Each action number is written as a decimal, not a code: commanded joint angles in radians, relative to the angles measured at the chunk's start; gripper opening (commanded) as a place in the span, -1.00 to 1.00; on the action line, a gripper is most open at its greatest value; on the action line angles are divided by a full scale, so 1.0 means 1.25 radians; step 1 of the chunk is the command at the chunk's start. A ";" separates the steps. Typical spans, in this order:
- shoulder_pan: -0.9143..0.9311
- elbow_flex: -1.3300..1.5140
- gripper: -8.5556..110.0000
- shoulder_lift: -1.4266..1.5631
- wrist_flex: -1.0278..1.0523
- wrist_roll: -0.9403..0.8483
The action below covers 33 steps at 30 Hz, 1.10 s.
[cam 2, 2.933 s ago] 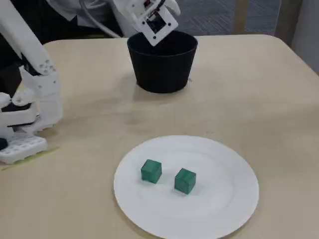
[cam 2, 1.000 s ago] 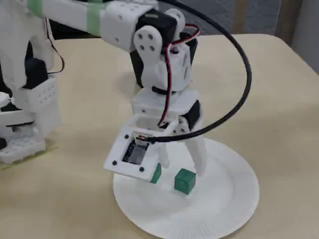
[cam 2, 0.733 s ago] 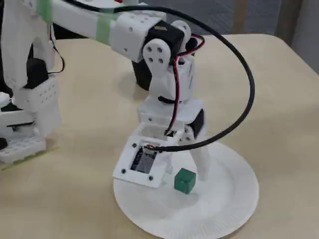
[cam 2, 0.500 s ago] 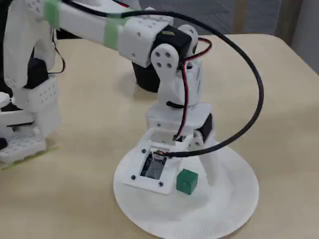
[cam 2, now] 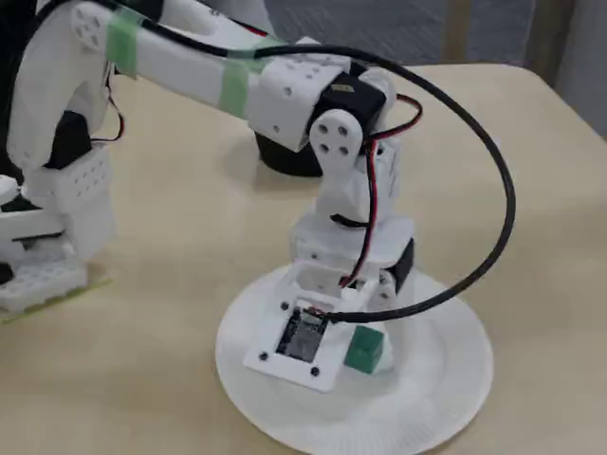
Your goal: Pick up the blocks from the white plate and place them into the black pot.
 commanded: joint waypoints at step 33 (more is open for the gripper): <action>-0.659 -0.114 -0.90 0.488 0.060 0.107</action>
